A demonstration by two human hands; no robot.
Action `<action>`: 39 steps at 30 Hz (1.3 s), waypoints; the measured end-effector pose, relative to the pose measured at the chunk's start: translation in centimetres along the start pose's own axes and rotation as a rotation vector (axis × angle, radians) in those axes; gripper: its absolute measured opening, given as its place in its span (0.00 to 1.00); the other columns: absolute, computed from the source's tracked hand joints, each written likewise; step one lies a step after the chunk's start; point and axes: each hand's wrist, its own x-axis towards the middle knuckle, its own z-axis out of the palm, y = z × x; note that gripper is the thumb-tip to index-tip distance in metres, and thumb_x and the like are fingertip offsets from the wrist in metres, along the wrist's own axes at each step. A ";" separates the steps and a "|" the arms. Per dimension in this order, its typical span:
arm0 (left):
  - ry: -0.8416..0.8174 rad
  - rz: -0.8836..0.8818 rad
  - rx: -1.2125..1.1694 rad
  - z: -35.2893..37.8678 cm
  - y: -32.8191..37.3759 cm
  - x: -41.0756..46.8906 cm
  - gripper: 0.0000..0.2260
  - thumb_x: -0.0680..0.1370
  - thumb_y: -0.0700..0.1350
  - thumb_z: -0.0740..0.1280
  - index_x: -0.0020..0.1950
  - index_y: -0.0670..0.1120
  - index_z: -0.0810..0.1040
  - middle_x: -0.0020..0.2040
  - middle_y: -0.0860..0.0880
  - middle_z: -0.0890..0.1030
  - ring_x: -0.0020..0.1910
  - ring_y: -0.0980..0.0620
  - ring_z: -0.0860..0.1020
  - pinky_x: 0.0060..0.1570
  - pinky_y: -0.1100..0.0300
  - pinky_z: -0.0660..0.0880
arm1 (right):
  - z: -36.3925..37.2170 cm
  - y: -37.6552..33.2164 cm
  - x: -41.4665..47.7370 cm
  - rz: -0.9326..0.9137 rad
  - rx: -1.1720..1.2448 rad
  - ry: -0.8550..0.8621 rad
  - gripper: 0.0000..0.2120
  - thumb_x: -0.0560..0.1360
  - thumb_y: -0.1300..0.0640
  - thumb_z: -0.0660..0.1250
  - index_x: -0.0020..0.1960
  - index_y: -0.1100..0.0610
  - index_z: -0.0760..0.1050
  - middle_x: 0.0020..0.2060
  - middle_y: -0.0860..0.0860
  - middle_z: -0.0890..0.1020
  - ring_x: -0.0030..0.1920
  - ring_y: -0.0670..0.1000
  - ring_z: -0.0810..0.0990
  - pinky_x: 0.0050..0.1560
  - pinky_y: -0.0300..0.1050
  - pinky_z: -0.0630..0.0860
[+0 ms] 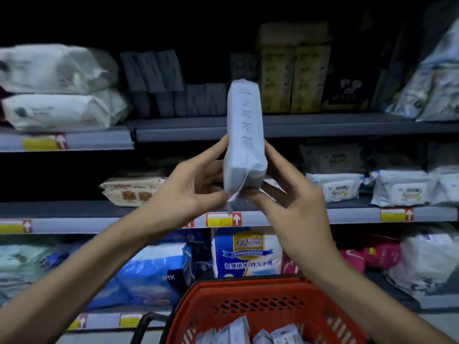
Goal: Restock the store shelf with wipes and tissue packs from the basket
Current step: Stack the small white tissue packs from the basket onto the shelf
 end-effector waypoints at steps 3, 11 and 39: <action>0.008 0.071 0.133 -2.1 1.8 2.4 0.36 0.79 0.34 0.71 0.83 0.48 0.61 0.66 0.48 0.83 0.65 0.51 0.81 0.64 0.54 0.79 | 0.3 -1.2 2.9 -0.026 0.042 -0.019 0.34 0.76 0.72 0.71 0.77 0.52 0.69 0.66 0.43 0.81 0.64 0.42 0.81 0.61 0.42 0.80; 0.108 0.149 0.205 -7.3 2.5 9.1 0.27 0.81 0.37 0.71 0.78 0.45 0.68 0.64 0.48 0.84 0.63 0.53 0.83 0.64 0.54 0.79 | 2.2 -1.2 13.2 -0.095 0.004 -0.037 0.31 0.76 0.68 0.73 0.75 0.50 0.72 0.66 0.44 0.82 0.66 0.44 0.80 0.62 0.46 0.80; 0.845 -0.264 0.537 -14.7 -2.7 20.0 0.10 0.79 0.40 0.70 0.60 0.48 0.84 0.50 0.45 0.86 0.46 0.44 0.83 0.42 0.52 0.81 | 10.4 4.9 30.6 0.118 -0.566 0.154 0.09 0.78 0.59 0.71 0.57 0.60 0.78 0.49 0.56 0.83 0.45 0.54 0.82 0.41 0.49 0.81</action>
